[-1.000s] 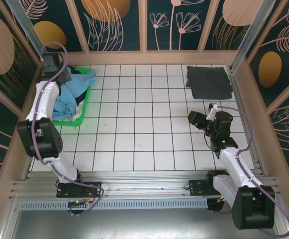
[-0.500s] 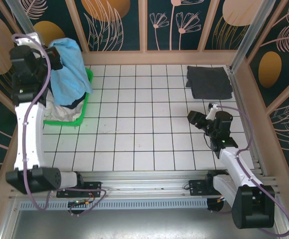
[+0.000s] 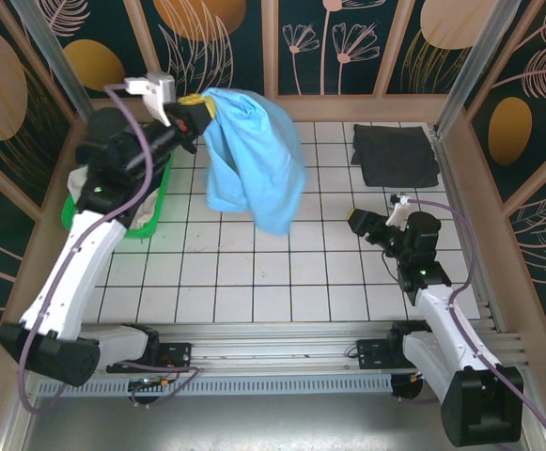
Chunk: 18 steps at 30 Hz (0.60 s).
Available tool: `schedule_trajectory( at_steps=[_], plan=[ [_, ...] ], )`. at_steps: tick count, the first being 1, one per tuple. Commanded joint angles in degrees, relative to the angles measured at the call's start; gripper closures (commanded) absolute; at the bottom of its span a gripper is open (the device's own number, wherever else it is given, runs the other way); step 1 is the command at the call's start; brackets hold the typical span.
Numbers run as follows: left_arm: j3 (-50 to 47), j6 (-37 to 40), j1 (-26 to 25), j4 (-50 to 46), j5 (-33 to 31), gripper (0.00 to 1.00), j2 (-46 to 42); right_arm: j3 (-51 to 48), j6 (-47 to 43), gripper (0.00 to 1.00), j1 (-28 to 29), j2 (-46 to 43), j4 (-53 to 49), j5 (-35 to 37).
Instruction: Fold and stack the t-shirts
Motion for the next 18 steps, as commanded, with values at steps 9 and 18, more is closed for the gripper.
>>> schedule_trajectory(
  at_steps=[9,18],
  plan=[
    [-15.81,-8.62,0.22,8.89,-10.61,0.01,20.03,2.19,-0.28,0.37,11.13,4.50,-6.35,13.44],
    [-28.56,-5.05,-4.63,8.04,-15.47,0.07,20.44,2.62,0.74,0.37,25.11,19.44,0.36,17.99]
  ],
)
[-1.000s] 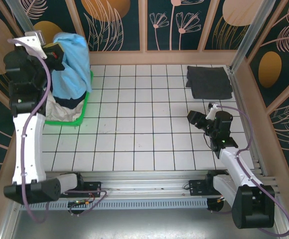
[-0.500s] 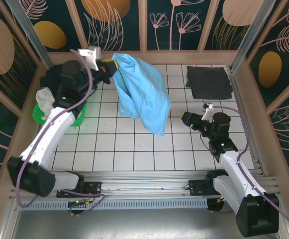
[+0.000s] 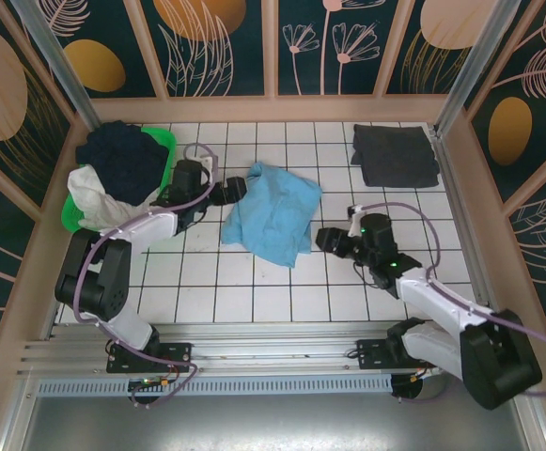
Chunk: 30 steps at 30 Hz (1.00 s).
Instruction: Fold and stack the t-shirts
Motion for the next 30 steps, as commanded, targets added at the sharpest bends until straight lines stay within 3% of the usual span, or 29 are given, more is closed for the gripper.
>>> schedule_trajectory(
  at_steps=[1,6,11,17,21,27,30],
  plan=[
    [-4.19,1.46,-3.04,1.04,-3.37,0.09,-0.52,2.36,-0.14,0.38,6.64,6.33,3.32,4.98],
    [-9.78,-1.35,-3.96,4.77,-2.52,0.29,1.09,8.03,-1.91,0.40,15.72,17.31,2.10,10.29],
    [-12.94,-1.52,-3.96,5.73,-3.94,0.29,2.88,9.68,-0.97,0.40,19.48,23.83,3.62,13.24],
    [-15.72,-1.88,-3.92,7.57,-4.81,0.37,1.66,14.75,-2.14,0.47,21.64,31.16,-0.59,19.55],
    [-15.99,-1.36,-3.97,5.89,-6.10,0.43,0.45,18.20,-2.56,0.66,22.38,34.62,-4.79,23.45],
    [-17.04,-0.28,-3.96,4.09,-6.84,0.40,-5.84,20.09,-3.69,0.99,21.77,30.52,-11.94,32.26],
    [-17.21,1.74,-3.96,3.03,-6.76,0.37,-10.39,20.92,-5.56,1.00,20.11,23.13,-14.67,33.79]
  ],
)
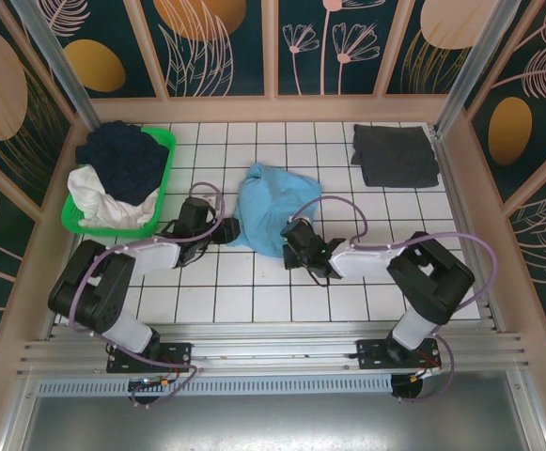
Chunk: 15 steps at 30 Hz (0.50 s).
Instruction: Fold and stack the t-shirts
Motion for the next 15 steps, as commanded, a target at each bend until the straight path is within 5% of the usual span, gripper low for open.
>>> schedule_trajectory(
  at_steps=[1,9,15],
  plan=[
    [-0.60,2.99,0.16,-1.21,-1.48,0.37,-5.91,2.50,-3.04,1.00,-2.13,-9.82,-5.58,5.93],
    [-1.64,2.90,0.17,0.75,-1.14,0.38,-12.29,13.90,-11.20,1.00,-17.35,-31.33,-3.94,-0.66],
    [-2.68,1.63,0.09,0.71,0.42,0.38,-17.73,31.12,-13.19,1.00,-19.43,-23.27,-1.90,-14.91]
  ],
)
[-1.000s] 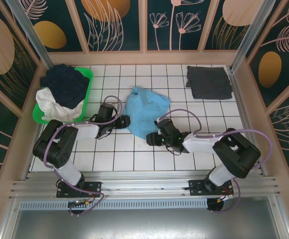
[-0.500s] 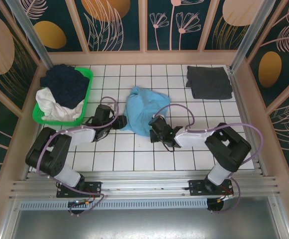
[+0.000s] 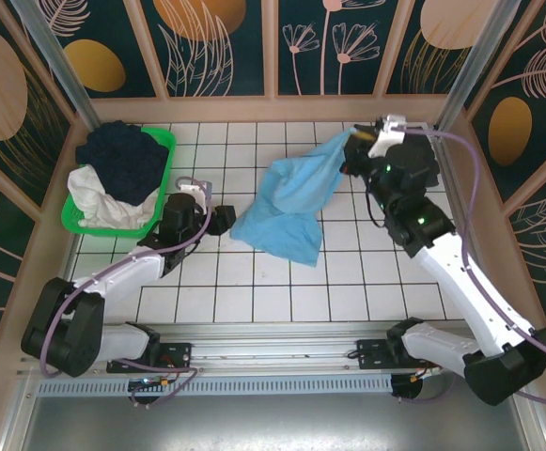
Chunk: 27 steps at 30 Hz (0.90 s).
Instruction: Fold and stack the t-shirts
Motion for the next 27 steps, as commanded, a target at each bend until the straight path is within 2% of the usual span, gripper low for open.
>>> schedule_trajectory(
  at_steps=[1,4,7,11,13,15,18,22,27],
  plan=[
    [-1.66,-0.28,0.10,0.49,0.73,0.38,-4.65,8.25,-2.37,1.00,2.12,7.63,0.91,-10.37],
    [-2.57,-0.19,0.10,0.42,1.22,0.37,-6.81,14.51,-3.73,1.00,5.90,13.24,-0.35,-12.34],
    [-2.66,-0.43,-0.52,1.47,4.01,0.36,-6.46,16.45,-5.43,1.00,9.56,15.91,-1.20,-9.47],
    [-0.08,0.96,-8.02,4.24,4.27,0.35,-2.87,13.88,-4.34,1.00,10.01,16.73,0.35,-9.17],
    [1.56,1.43,-11.24,5.48,3.73,0.34,-0.62,12.95,-3.13,1.00,10.04,18.57,1.21,-11.72],
    [1.46,0.91,-11.65,8.26,4.88,0.32,0.46,12.50,-2.08,1.00,10.50,22.27,1.14,-15.27],
    [0.43,1.52,-11.59,10.01,3.86,0.26,1.51,8.87,-1.03,1.00,13.02,25.12,2.59,-8.06],
    [2.61,3.12,-11.59,7.08,2.30,0.21,6.74,3.78,0.52,1.00,13.12,23.65,6.47,-9.69],
    [7.03,4.53,-11.59,6.66,1.62,0.20,16.09,3.36,0.35,1.00,13.04,20.11,4.35,-8.89]
  ],
)
